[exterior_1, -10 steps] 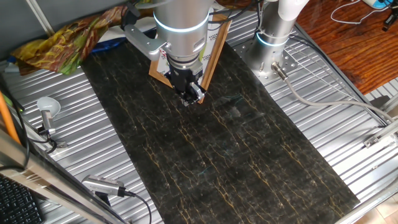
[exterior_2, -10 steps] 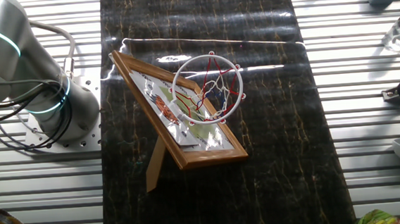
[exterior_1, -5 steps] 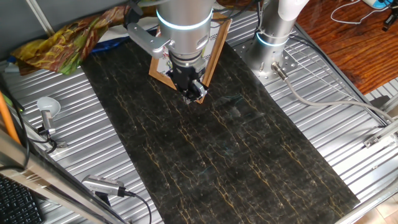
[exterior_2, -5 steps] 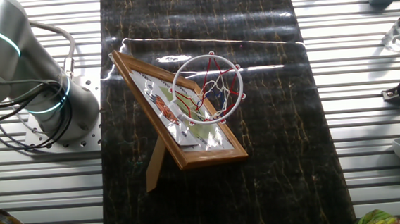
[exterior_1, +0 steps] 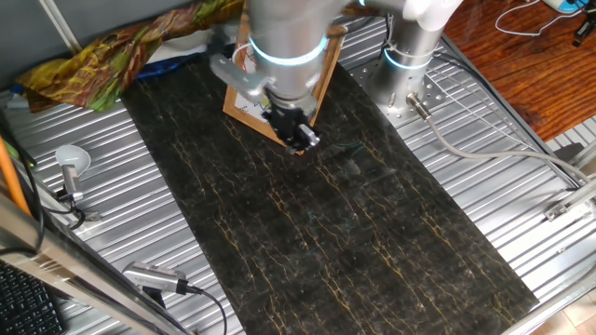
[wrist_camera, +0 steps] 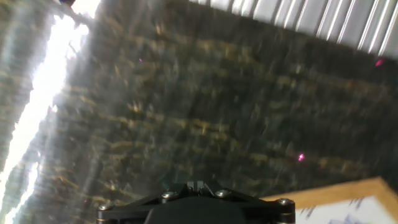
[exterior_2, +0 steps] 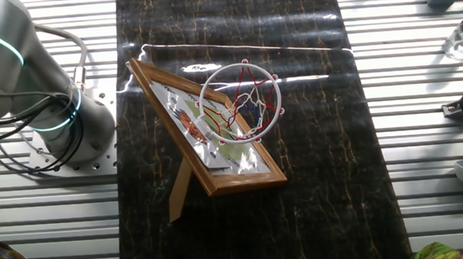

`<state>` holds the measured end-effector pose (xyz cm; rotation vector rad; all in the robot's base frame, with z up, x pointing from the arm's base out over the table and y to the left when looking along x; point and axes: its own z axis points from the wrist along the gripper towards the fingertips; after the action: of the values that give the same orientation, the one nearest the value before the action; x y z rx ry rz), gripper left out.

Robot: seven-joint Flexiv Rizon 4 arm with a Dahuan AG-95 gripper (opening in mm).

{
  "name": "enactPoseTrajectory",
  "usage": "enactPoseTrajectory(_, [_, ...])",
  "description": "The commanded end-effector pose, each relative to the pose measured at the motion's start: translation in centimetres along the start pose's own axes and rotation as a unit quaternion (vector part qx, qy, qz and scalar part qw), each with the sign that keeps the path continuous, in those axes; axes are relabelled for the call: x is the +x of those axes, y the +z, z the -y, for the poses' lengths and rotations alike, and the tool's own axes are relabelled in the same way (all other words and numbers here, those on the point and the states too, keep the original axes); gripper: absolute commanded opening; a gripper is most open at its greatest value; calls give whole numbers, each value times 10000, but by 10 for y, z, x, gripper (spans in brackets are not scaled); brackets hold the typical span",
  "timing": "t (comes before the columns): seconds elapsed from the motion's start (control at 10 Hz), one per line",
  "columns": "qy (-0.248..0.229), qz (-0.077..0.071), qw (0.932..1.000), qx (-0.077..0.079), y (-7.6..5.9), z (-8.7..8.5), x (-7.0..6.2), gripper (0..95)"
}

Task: Grab a basketball, release it and shoot it into the basket

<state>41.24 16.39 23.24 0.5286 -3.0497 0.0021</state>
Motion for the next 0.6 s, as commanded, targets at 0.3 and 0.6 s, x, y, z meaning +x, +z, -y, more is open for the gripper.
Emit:
enactPoseTrajectory(0.3, [268, 42, 9995, -172, 27, 7, 27, 0])
enactPoseTrajectory(0.6, [265, 40, 9995, -163, 27, 7, 27, 0])
